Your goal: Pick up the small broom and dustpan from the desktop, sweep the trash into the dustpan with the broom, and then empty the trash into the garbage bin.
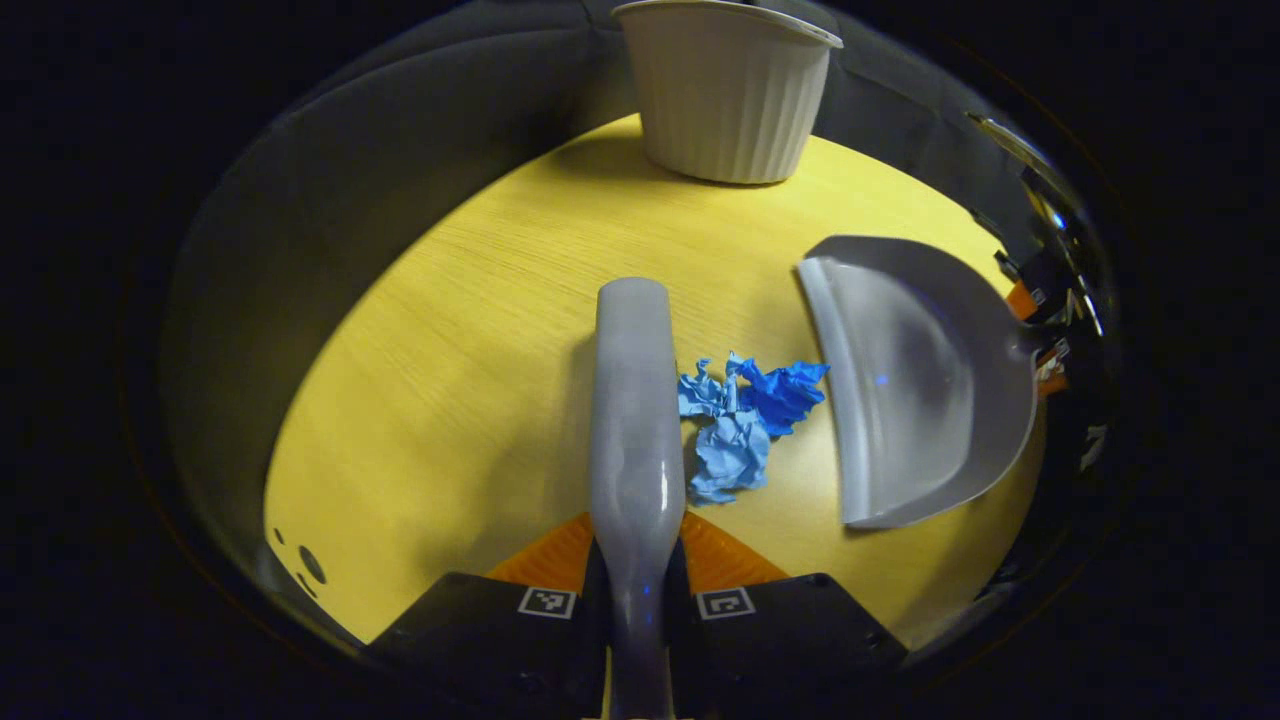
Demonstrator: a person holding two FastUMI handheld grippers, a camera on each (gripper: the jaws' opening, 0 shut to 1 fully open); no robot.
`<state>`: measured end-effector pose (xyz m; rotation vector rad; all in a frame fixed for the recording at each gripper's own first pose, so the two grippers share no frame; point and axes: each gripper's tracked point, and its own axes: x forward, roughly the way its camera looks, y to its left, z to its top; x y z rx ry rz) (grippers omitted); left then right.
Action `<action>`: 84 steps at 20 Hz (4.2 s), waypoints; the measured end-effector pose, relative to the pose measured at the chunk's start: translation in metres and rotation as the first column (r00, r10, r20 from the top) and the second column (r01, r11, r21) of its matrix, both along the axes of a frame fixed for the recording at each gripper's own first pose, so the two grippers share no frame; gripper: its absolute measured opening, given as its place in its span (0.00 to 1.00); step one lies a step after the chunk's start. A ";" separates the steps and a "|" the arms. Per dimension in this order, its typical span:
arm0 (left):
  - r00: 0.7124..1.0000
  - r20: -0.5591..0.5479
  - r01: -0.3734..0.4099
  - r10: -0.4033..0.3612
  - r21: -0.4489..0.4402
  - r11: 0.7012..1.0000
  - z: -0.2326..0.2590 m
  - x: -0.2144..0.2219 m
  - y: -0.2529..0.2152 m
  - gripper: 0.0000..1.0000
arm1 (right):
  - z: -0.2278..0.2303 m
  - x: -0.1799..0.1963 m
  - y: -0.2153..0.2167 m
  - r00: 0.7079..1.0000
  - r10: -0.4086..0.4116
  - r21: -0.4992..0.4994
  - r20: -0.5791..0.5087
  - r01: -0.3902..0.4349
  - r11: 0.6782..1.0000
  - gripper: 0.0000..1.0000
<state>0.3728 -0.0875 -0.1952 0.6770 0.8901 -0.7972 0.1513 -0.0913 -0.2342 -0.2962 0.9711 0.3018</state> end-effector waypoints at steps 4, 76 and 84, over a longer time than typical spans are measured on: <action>0.991 -0.134 -0.007 -0.001 -0.056 0.998 -0.006 -0.042 -0.033 0.31 | -0.002 -0.001 -0.001 1.000 -0.003 0.012 0.002 0.003 1.000 0.38; 0.767 -0.239 -0.634 0.595 -0.424 0.646 -0.022 -0.143 0.052 0.33 | 0.057 0.008 -0.013 0.759 -0.030 -0.472 0.650 0.435 0.767 0.37; 0.743 -0.262 -0.662 0.616 -0.426 0.617 -0.026 -0.144 0.054 0.30 | 0.074 0.009 -0.010 0.747 0.191 -0.700 0.637 0.457 0.548 0.37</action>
